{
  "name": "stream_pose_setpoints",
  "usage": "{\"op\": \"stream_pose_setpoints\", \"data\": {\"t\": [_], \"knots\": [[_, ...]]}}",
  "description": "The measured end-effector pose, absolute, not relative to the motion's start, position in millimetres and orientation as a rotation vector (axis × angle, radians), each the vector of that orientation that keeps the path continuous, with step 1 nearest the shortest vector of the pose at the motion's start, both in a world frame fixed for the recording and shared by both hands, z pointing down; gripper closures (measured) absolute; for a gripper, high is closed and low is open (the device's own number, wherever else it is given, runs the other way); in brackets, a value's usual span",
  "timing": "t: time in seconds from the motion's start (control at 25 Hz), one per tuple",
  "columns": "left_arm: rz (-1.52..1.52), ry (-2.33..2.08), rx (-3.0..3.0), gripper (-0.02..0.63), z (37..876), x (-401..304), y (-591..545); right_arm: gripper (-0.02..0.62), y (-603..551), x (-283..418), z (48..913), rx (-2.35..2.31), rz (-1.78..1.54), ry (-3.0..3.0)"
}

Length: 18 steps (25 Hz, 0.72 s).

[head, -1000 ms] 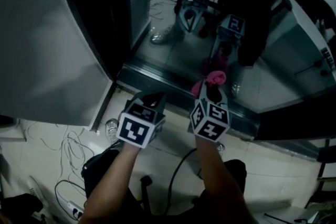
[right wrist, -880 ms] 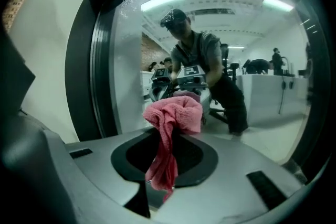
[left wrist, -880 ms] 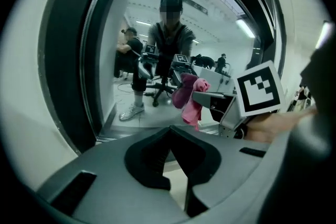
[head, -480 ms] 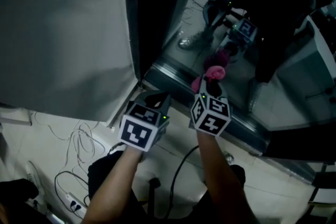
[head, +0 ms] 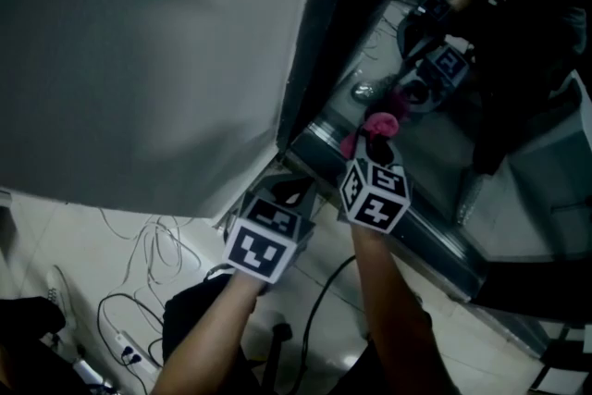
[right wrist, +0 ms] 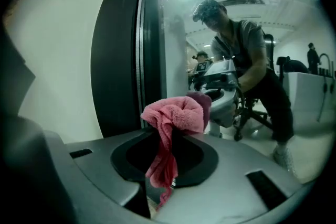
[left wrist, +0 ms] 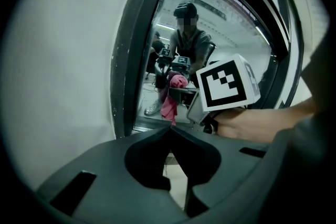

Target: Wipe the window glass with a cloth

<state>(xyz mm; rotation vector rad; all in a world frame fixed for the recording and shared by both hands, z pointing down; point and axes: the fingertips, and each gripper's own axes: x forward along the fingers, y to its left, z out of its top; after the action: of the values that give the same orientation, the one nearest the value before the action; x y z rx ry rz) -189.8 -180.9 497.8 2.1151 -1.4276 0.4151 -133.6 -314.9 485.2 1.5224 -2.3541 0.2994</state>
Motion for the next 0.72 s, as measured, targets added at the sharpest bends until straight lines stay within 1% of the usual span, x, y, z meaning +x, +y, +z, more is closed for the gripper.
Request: {"op": "stream_pose_setpoints", "data": {"t": [0.4,0.72], "knots": [[0.468,-1.441,2.066,0.604,509.9,-215.8,-166.8,0.531,-316.7,-211.9,495.5,1.247,0.249,-2.521],[0.509,-1.437,2.04,0.604,517.5,-222.3,-159.7,0.531,-319.5,-229.4,540.0,1.145,0.242,-2.559]]}}
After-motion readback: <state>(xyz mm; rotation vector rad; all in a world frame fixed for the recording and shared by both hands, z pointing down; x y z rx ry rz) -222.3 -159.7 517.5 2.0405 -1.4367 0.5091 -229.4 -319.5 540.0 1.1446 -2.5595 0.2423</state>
